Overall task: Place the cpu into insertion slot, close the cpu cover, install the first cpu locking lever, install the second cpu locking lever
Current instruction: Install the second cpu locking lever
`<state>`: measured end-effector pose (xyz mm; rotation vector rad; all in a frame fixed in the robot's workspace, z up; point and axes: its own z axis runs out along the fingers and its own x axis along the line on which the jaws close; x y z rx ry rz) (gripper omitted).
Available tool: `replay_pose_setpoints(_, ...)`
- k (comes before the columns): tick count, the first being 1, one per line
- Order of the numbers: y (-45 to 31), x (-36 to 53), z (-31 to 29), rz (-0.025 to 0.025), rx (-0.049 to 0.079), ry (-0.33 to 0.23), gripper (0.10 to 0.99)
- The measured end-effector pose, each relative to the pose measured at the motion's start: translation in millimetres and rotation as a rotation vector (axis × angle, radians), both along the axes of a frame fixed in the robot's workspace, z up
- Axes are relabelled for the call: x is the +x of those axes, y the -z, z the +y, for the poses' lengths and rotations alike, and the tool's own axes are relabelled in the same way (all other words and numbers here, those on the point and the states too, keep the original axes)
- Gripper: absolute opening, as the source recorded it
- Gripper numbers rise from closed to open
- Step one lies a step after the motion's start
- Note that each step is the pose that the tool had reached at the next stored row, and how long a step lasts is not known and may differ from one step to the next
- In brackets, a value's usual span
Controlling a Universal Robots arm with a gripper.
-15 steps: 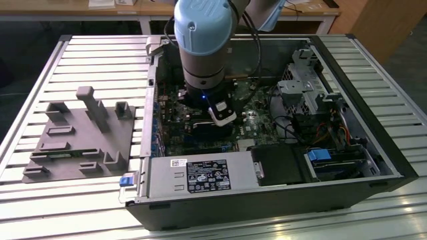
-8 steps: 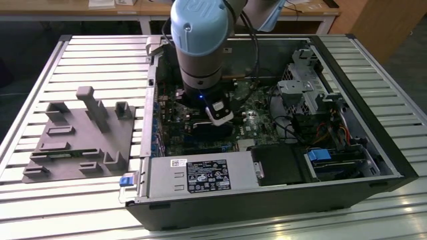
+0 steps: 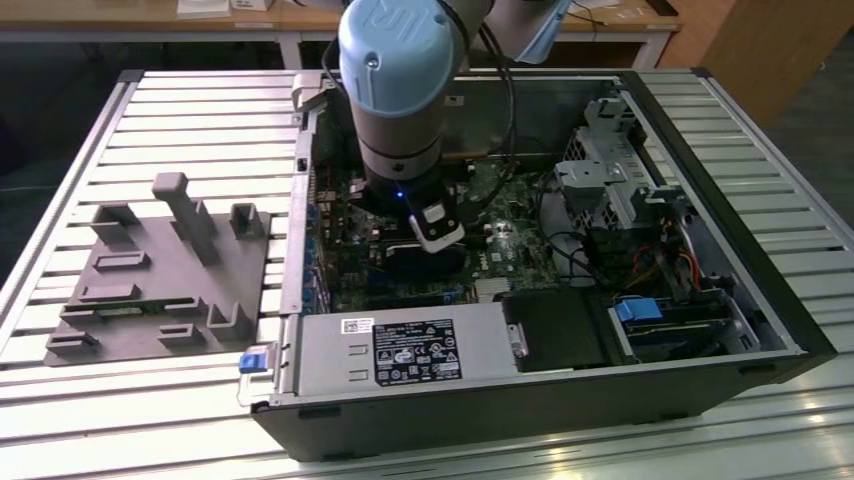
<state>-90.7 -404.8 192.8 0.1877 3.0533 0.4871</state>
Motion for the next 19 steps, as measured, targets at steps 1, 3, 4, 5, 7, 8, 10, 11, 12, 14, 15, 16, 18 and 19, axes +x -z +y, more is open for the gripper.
replay_pose_setpoints(1,0.6,0.0,0.1,0.0001,0.0,0.0,0.102)
replay_pose_setpoints(3,1.8,0.0,0.4,0.0001,0.001,0.0,0.102)
replay_pose_setpoints(4,2.2,0.0,0.6,0.0002,0.001,0.0,0.102)
replay_pose_setpoints(5,2.5,0.0,1.0,0.0001,0.001,0.0,0.102)
replay_pose_setpoints(7,3.0,0.0,1.4,0.0001,0.001,0.0,0.102)
replay_pose_setpoints(8,3.4,0.0,1.4,0.0,0.002,0.0,0.102)
replay_pose_setpoints(10,4.2,0.0,1.4,0.0001,0.001,0.0,0.102)
replay_pose_setpoints(11,4.6,0.0,1.4,0.0002,0.001,0.0,0.102)
replay_pose_setpoints(12,5.1,0.0,1.5,0.0,0.002,0.0,0.102)
replay_pose_setpoints(14,5.7,-0.1,1.4,0.0001,0.001,0.0,0.102)
replay_pose_setpoints(15,5.9,-0.2,1.4,0.0001,0.001,0.0,0.102)
replay_pose_setpoints(16,5.9,-0.2,1.5,0.0002,0.001,0.0,0.102)
replay_pose_setpoints(18,5.8,-0.2,1.5,0.0001,0.001,0.0,0.102)
replay_pose_setpoints(19,5.4,-0.2,1.5,0.0,0.001,0.0,0.102)
